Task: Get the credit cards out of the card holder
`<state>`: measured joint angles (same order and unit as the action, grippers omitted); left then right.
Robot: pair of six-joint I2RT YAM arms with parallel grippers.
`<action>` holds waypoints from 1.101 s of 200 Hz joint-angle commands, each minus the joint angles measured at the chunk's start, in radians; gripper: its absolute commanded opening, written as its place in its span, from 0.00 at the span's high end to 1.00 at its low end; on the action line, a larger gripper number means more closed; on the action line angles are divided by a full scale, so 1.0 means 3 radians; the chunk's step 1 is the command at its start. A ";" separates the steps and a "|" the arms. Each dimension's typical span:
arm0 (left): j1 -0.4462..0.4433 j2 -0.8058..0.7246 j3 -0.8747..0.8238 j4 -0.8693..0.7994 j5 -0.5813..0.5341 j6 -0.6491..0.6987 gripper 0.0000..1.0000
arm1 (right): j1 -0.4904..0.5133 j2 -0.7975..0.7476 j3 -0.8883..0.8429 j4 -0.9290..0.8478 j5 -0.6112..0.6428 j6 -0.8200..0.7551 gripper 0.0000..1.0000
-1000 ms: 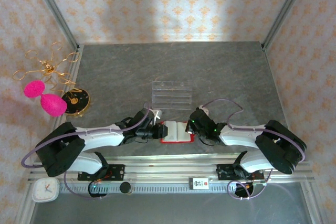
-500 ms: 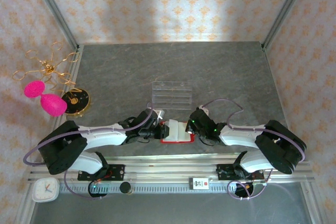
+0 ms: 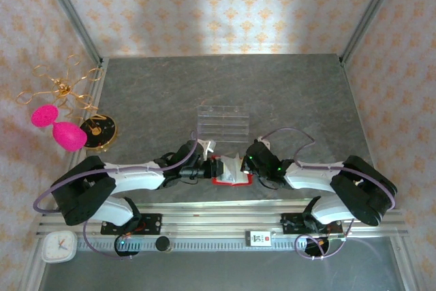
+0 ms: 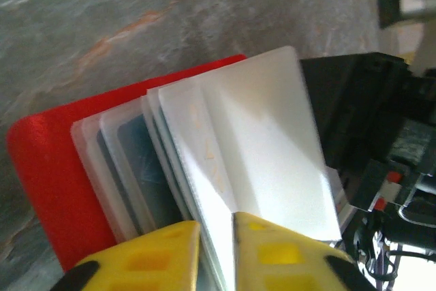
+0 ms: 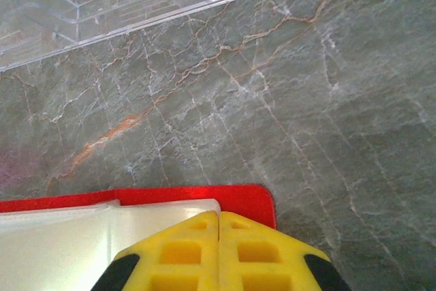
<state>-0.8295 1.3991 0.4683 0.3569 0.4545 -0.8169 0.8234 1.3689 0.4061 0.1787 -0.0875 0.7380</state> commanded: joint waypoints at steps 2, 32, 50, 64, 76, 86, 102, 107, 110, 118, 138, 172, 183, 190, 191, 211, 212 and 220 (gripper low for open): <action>-0.0027 0.0083 0.0033 0.0326 0.0102 -0.0057 0.90 | 0.0027 0.0170 -0.0028 0.0000 -0.0354 -0.0054 0.95; -0.0032 0.0109 0.0076 0.0162 0.0070 0.0013 0.92 | 0.0026 0.0135 0.0017 -0.0113 -0.0320 -0.0101 0.90; -0.0031 0.0114 0.0050 0.0165 0.0060 0.0004 0.92 | 0.0027 0.0020 0.0068 -0.0322 -0.0171 -0.0122 0.82; -0.0027 0.0110 0.0050 0.0144 0.0041 0.0002 0.92 | 0.0027 -0.0122 0.0063 -0.0420 -0.0075 -0.0115 0.76; -0.0027 0.0104 0.0049 0.0140 0.0037 0.0008 0.92 | 0.0027 -0.0230 0.0085 -0.0545 0.0026 -0.0127 0.68; -0.0027 0.0096 0.0050 0.0130 0.0032 0.0013 0.92 | 0.0026 -0.0313 0.0111 -0.0657 0.0120 -0.0133 0.62; -0.0026 0.0087 0.0050 0.0127 0.0031 0.0018 0.92 | 0.0027 -0.0473 0.0128 -0.0801 0.0252 -0.0138 0.55; -0.0029 0.0087 0.0050 0.0125 0.0034 0.0021 0.92 | 0.0027 -0.0530 0.0133 -0.0842 0.0290 -0.0138 0.54; -0.0027 0.0087 0.0047 0.0132 0.0034 0.0023 0.92 | 0.0027 -0.0562 0.0134 -0.0865 0.0314 -0.0138 0.54; -0.0027 0.0090 0.0045 0.0133 0.0034 0.0018 0.92 | 0.0027 -0.0605 0.0144 -0.0927 0.0392 -0.0138 0.52; -0.0029 0.0086 0.0040 0.0142 0.0034 0.0018 0.92 | 0.0032 -0.0951 0.0125 -0.0942 0.0447 -0.0212 0.50; -0.0027 0.0074 0.0019 0.0150 0.0029 0.0013 0.92 | 0.0177 -0.1007 0.0182 -0.0824 0.0254 -0.0382 0.49; -0.0027 0.0073 0.0012 0.0158 0.0027 0.0008 0.92 | 0.0221 -0.0893 0.0237 -0.0882 0.0253 -0.0363 0.54; -0.0027 0.0076 0.0005 0.0170 0.0025 0.0003 0.92 | 0.0233 -0.0824 0.0248 -0.0894 0.0249 -0.0355 0.58; -0.0027 0.0074 0.0005 0.0170 0.0024 0.0005 0.92 | 0.0235 -0.0817 0.0247 -0.0893 0.0250 -0.0357 0.59; -0.0013 0.0078 -0.0009 0.0136 0.0007 0.0007 0.92 | 0.0267 -0.0764 0.0179 -0.0798 0.0214 -0.0344 0.57; -0.0012 0.0080 -0.0008 0.0128 0.0005 0.0007 0.92 | 0.0267 -0.0761 0.0177 -0.0796 0.0212 -0.0344 0.57; 0.0011 0.0051 -0.0010 0.0035 -0.0032 0.0018 0.89 | 0.0270 -0.0752 0.0175 -0.0811 0.0222 -0.0331 0.55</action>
<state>-0.8314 1.4109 0.4751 0.4088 0.4778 -0.8215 0.8963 1.1351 0.4557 -0.0616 -0.0273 0.6483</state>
